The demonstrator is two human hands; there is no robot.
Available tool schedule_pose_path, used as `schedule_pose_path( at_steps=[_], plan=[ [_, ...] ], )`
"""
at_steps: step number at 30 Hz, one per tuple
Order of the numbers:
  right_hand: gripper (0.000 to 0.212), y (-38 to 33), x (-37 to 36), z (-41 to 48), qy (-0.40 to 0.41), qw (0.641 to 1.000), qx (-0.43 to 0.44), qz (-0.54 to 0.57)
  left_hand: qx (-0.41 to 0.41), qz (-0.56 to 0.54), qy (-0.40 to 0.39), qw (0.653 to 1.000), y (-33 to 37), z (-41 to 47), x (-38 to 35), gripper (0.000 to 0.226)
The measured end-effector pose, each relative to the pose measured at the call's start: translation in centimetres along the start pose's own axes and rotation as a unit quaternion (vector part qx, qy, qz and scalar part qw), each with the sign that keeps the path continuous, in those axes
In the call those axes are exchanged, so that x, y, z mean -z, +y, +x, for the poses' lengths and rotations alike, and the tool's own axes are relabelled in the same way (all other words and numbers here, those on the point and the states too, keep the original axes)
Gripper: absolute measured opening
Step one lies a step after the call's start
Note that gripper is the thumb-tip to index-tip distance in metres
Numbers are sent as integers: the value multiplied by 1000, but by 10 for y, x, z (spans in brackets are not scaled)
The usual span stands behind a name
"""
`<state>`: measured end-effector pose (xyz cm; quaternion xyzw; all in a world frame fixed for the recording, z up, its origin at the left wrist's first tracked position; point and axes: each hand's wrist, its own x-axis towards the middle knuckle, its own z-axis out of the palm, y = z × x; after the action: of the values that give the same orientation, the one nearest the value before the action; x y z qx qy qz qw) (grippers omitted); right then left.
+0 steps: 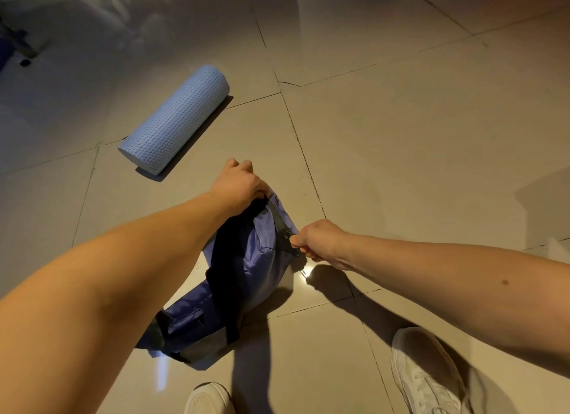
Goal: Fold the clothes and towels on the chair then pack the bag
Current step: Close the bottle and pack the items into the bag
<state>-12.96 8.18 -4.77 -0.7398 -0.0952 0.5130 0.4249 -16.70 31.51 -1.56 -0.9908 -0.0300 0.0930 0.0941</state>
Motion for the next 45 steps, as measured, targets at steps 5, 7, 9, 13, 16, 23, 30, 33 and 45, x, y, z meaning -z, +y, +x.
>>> schedule_pose_path(
  at_steps=[5,7,9,13,16,23,30,33,45],
  plan=[
    [19,6,1,-6,-12,998,-5,61,-89,-103,-33,990,26,-6,9,32],
    [18,8,3,-8,-17,996,-8,93,-167,-102,-72,978,38,-15,10,40],
    [18,8,7,-8,-21,995,-9,98,-204,-82,-75,973,43,-20,6,41],
    [19,12,7,-8,-33,996,-9,80,-226,-33,-15,974,50,-19,1,33],
    [23,18,6,-6,-29,998,2,53,-241,-24,23,970,51,-20,2,27],
    [18,32,-2,11,12,998,-6,-54,-222,-3,106,969,45,-35,-6,19],
    [18,56,-10,49,72,989,-85,-101,-201,-28,134,970,35,-44,-9,22],
    [14,61,-13,63,97,980,-101,-140,-206,-37,149,967,32,-46,-12,23],
    [19,45,-6,66,93,979,-130,-129,-154,-78,89,981,53,-46,-12,29]
  ],
)
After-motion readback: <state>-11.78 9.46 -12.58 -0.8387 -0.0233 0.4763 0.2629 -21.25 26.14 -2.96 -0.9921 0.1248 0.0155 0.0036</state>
